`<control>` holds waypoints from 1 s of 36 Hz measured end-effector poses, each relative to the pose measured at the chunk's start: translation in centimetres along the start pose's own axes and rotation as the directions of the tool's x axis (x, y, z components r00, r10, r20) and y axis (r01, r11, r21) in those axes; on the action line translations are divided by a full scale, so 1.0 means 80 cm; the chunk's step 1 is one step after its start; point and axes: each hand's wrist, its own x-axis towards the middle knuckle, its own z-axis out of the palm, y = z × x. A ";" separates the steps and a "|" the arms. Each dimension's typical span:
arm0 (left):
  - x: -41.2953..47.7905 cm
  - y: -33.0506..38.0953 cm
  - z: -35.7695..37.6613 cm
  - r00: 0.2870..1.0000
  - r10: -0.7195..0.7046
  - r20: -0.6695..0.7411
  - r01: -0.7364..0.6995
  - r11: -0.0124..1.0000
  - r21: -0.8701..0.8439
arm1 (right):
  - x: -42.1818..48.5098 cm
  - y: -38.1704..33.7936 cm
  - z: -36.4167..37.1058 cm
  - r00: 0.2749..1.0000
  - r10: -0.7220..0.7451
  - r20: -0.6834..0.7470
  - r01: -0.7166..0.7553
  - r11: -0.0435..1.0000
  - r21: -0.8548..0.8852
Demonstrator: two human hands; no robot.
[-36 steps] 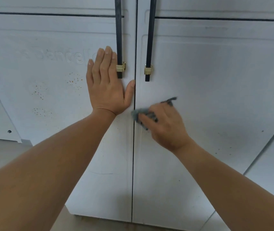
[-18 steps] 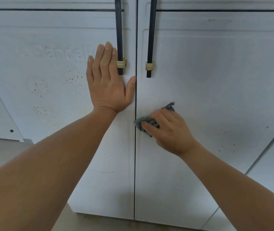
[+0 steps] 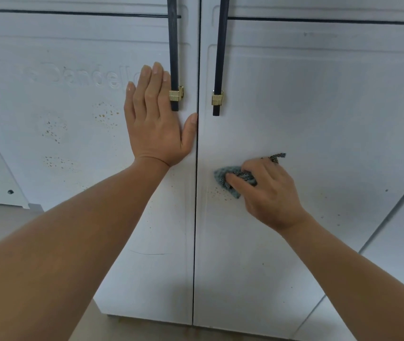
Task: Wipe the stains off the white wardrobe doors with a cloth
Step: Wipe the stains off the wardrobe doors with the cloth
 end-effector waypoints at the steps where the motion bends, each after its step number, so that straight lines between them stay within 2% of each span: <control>1: -0.001 0.000 0.001 1.000 0.000 -0.002 0.000 1.000 -0.001 | 0.001 0.005 -0.005 1.000 -0.023 0.005 0.023 1.000 0.006; 3: -0.001 0.001 0.001 1.000 0.001 0.004 -0.001 1.000 -0.003 | 0.008 0.019 -0.017 0.992 0.092 -0.090 -0.093 0.996 -0.009; 6: 0.000 0.000 0.000 1.000 -0.007 0.009 0.007 1.000 0.003 | 0.025 0.034 -0.028 0.870 0.410 -0.274 -0.427 0.904 -0.005; 8: 0.000 0.001 -0.001 1.000 -0.005 0.014 0.005 1.000 0.001 | 0.024 0.029 -0.023 0.834 0.456 -0.311 -0.485 0.874 -0.018; 10: -0.001 0.001 -0.002 1.000 -0.006 0.016 0.006 1.000 0.001 | 0.011 0.018 -0.013 0.895 0.360 -0.263 -0.383 0.923 -0.040; 12: -0.002 0.000 -0.002 1.000 -0.007 0.020 0.007 1.000 0.002 | -0.007 0.010 -0.006 0.972 0.189 -0.140 -0.197 0.979 -0.048; 14: 0.000 0.000 -0.001 1.000 -0.003 0.017 0.003 1.000 0.002 | -0.017 0.009 -0.005 0.999 0.043 -0.015 -0.043 0.999 -0.032; 16: 0.000 0.000 -0.001 1.000 -0.002 0.012 0.002 1.000 0.001 | -0.020 0.015 -0.011 1.000 0.030 -0.005 -0.030 0.999 -0.019; 17: 0.000 0.000 0.000 1.000 -0.004 0.011 0.004 1.000 0.002 | -0.020 0.021 -0.015 0.994 0.099 -0.053 -0.101 0.995 -0.024; 18: -0.001 0.001 0.001 1.000 -0.006 0.008 0.006 1.000 0.001 | -0.017 0.030 -0.021 0.969 0.209 -0.128 -0.215 0.976 -0.031; 20: -0.002 0.001 0.001 1.000 -0.006 0.003 0.006 1.000 0.002 | -0.012 0.050 -0.034 0.862 0.415 -0.291 -0.435 0.901 -0.003; 22: -0.002 0.000 0.002 1.000 -0.007 0.006 0.007 1.000 -0.001 | -0.010 0.068 -0.041 0.764 0.502 -0.406 -0.547 0.837 0.007; 24: -0.001 0.001 0.001 1.000 -0.008 0.003 0.008 1.000 0.000 | -0.013 0.073 -0.043 0.741 0.517 -0.428 -0.572 0.820 -0.002; 27: -0.001 0.001 0.000 1.000 -0.003 0.007 0.003 1.000 0.001 | -0.030 0.052 -0.032 0.786 0.508 -0.352 -0.543 0.840 0.000; 29: 0.000 0.001 0.000 1.000 -0.003 0.010 0.003 1.000 0.003 | -0.046 0.036 -0.024 0.853 0.461 -0.244 -0.478 0.878 -0.010; 31: 0.000 0.001 -0.001 1.000 -0.005 0.010 0.005 1.000 0.004 | -0.060 0.032 -0.021 0.945 0.302 -0.126 -0.311 0.949 -0.059; 33: -0.001 0.001 -0.001 1.000 -0.006 0.010 0.006 1.000 0.005 | -0.065 0.038 -0.026 0.987 0.159 -0.039 -0.162 0.983 -0.088; 34: -0.001 0.001 0.000 1.000 -0.005 0.010 0.005 1.000 0.005 | -0.065 0.042 -0.029 0.987 0.154 -0.031 -0.157 0.984 -0.081; 36: -0.001 0.001 0.000 1.000 -0.006 0.006 0.006 1.000 0.009 | -0.062 0.048 -0.033 0.947 0.303 -0.108 -0.309 0.950 -0.039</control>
